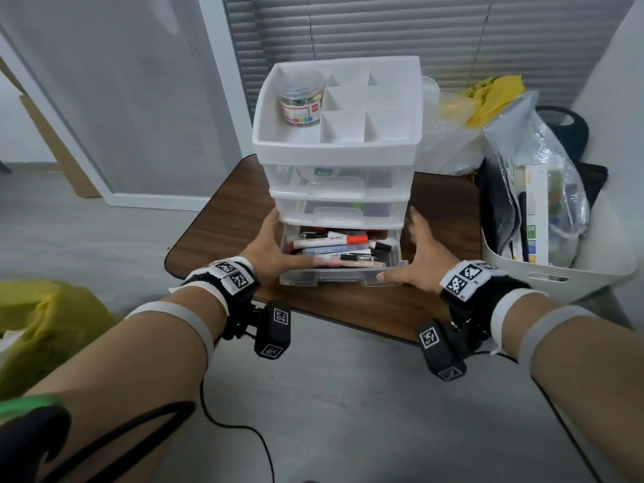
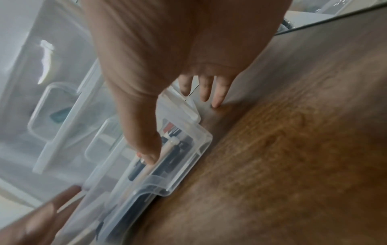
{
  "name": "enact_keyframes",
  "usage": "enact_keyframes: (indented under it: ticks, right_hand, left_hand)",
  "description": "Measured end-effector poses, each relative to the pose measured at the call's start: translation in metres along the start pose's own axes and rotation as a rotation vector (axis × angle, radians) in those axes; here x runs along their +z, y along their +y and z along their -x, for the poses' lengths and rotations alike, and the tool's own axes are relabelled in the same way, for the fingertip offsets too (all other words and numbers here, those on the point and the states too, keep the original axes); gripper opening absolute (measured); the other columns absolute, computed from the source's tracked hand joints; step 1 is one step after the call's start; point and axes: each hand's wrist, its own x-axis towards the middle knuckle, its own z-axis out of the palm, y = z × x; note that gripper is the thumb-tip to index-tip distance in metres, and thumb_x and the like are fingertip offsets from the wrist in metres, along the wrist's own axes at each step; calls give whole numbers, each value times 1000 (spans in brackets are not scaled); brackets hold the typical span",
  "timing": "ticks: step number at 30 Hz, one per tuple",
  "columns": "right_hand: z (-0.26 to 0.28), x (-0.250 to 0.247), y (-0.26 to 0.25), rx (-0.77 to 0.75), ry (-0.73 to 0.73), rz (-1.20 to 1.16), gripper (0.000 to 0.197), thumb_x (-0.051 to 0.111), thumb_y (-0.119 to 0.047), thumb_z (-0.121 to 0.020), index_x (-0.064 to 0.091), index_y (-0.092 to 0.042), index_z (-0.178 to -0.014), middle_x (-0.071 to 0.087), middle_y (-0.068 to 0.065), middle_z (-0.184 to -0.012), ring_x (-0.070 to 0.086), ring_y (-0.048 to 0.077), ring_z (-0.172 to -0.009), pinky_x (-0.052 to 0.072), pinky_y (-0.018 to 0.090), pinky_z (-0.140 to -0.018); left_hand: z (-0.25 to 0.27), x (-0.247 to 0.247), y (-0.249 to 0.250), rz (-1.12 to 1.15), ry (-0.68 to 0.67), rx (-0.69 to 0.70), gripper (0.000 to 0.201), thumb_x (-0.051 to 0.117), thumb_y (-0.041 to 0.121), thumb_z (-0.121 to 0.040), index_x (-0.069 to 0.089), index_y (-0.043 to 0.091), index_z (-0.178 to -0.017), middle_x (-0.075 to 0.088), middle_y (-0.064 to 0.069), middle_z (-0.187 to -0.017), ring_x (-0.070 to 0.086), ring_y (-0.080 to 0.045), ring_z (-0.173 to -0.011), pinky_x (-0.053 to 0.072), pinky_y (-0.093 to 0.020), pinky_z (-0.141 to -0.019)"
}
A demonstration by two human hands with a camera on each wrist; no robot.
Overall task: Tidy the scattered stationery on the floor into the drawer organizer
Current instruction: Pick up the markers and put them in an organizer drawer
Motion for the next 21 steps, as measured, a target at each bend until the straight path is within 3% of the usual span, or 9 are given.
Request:
enact_keyframes:
  ticks: [3,6,10,16,21]
  right_hand:
    - [-6,-5,-1,-23,-1,25,131,93,-31,-58,4,-31,-154,31,-1,-157,36,17,-139,33,26,-105]
    - [-10,-7,-1,-16,13,31,127,94,-33,-56,13,-26,-153,34,-1,-154,38,17,-138,35,31,-109]
    - [-15,-8,2,-6,27,47,118,93,-39,-54,24,-25,-149,41,-1,-149,44,16,-131,41,34,-106]
    - [-15,-3,2,-6,19,1,116,92,-38,-56,22,-27,-147,45,-3,-144,44,14,-132,42,38,-108]
    - [-15,-1,-1,-15,-35,7,124,93,-30,-59,11,-22,-151,44,-8,-134,44,7,-120,37,24,-99]
  left_hand:
    - [-2,0,-6,-27,16,52,135,97,44,-42,18,29,-151,47,13,-143,44,-2,-132,39,-29,-110]
    - [-5,-1,-7,-20,-5,71,134,97,32,-48,13,27,-152,45,15,-142,43,1,-131,37,-24,-108]
    - [-7,-5,-5,-83,-32,48,141,98,38,-43,7,33,-151,37,11,-150,34,-4,-139,31,-30,-113]
    - [-10,-8,1,-85,-25,52,132,96,16,-53,8,26,-152,36,8,-145,31,-6,-134,31,-27,-108]
    - [-16,-16,-1,-158,-57,51,130,96,15,-53,10,26,-151,40,5,-143,36,-10,-134,34,-32,-111]
